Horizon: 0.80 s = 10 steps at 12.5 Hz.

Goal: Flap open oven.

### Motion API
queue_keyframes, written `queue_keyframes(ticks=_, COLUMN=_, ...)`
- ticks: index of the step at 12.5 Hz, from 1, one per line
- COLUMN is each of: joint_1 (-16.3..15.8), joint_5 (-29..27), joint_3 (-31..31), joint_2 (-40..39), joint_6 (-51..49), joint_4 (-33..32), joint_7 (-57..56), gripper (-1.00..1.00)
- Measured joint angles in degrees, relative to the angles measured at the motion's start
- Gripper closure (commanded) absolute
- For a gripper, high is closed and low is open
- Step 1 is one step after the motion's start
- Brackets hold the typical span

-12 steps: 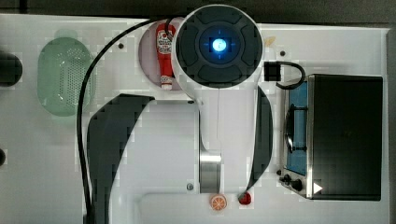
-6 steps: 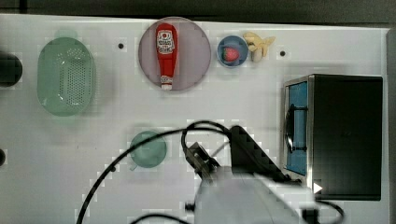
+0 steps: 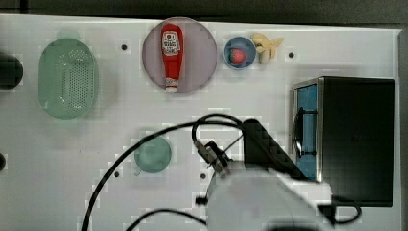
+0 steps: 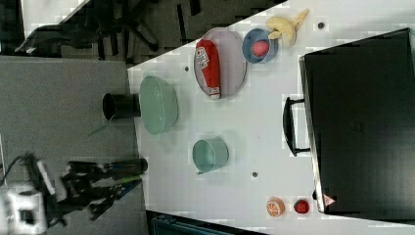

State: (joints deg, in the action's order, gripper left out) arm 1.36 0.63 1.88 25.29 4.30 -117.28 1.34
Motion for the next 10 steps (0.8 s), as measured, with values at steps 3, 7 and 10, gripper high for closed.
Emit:
queue_keyframes(ticks=3, joint_1=0.2, joint_5=-0.1, joint_3=1.7, joint_2=-4.1, joint_6=0.2, joint_4=-1.8, joint_7=0.0, gripper=0.65)
queue_keyframes(ticks=7, joint_1=0.5, joint_5=-0.3, joint_3=5.5, joint_2=-8.2, joint_6=1.1, joint_4=-3.1, joint_7=-3.9, gripper=0.65)
queue_keyframes(ticks=10, joint_1=0.3, joint_5=1.8, joint_3=8.7, joint_2=-12.2, joint_6=6.5, joint_4=-3.9, joint_7=-13.7, gripper=0.65)
